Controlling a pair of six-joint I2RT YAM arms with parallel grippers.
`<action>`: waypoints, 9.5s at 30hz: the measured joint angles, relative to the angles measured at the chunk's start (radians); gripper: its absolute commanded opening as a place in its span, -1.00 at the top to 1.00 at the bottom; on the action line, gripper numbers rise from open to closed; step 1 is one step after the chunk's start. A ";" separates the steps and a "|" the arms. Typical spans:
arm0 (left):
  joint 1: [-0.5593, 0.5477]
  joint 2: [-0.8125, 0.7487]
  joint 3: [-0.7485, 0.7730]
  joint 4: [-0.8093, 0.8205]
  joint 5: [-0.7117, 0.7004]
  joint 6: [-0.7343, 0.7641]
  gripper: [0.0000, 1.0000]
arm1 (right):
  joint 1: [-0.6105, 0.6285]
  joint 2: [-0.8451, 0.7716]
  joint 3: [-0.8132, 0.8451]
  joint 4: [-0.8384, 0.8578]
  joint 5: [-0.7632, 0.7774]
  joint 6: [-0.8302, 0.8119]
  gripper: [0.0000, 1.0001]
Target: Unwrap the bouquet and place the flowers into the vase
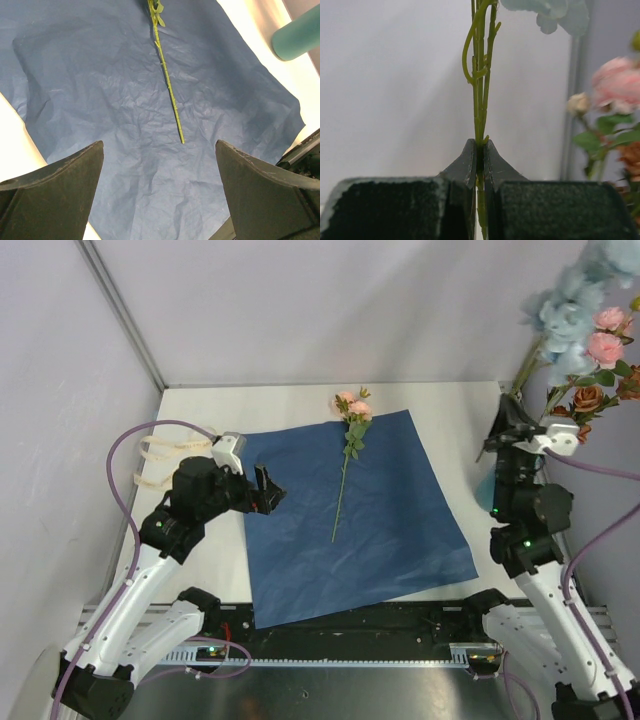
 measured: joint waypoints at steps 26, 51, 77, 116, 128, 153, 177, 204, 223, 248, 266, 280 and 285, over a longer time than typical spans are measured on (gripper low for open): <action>0.005 0.000 0.000 0.000 0.002 0.000 -0.96 | -0.542 0.094 -0.227 0.393 -0.388 -0.016 1.00; 0.008 -0.006 0.000 0.000 0.001 0.000 -0.97 | -0.629 0.205 -0.257 0.457 -0.450 0.151 0.93; 0.021 -0.006 0.000 0.000 0.001 0.000 -0.97 | -0.572 0.072 0.006 -0.607 -0.301 0.488 -0.03; 0.025 -0.032 0.000 0.000 0.008 0.000 -0.97 | 0.270 1.135 0.393 -0.483 -0.026 0.813 -0.04; 0.025 -0.033 0.000 -0.001 0.008 0.000 -0.97 | 0.285 1.275 0.550 -0.529 0.002 0.844 0.06; 0.025 -0.033 0.000 -0.001 0.008 0.000 -0.97 | 0.291 1.490 0.819 -0.784 0.056 0.872 0.61; 0.026 -0.032 0.000 -0.001 0.008 0.000 -0.97 | 0.291 1.397 0.766 -0.727 0.073 0.798 1.00; 0.026 -0.032 0.000 -0.002 0.007 0.000 -0.97 | 0.216 0.413 0.306 -0.255 -0.010 0.301 1.00; 0.026 -0.026 0.000 -0.003 0.007 0.000 -0.97 | -0.371 0.075 0.023 0.166 -0.496 0.053 1.00; 0.026 -0.026 0.000 -0.003 0.007 0.000 -0.98 | -0.734 0.245 -0.108 0.674 -0.672 0.311 1.00; 0.032 -0.024 0.000 -0.003 0.008 0.000 -0.97 | -0.729 0.235 -0.305 0.684 -0.627 0.270 1.00; 0.032 -0.019 0.000 -0.004 0.008 0.000 -0.97 | -0.699 0.140 -0.389 0.525 -0.492 0.269 0.95; 0.032 -0.019 0.000 -0.004 0.008 0.000 -0.97 | -0.668 0.078 -0.390 0.440 -0.441 0.269 0.82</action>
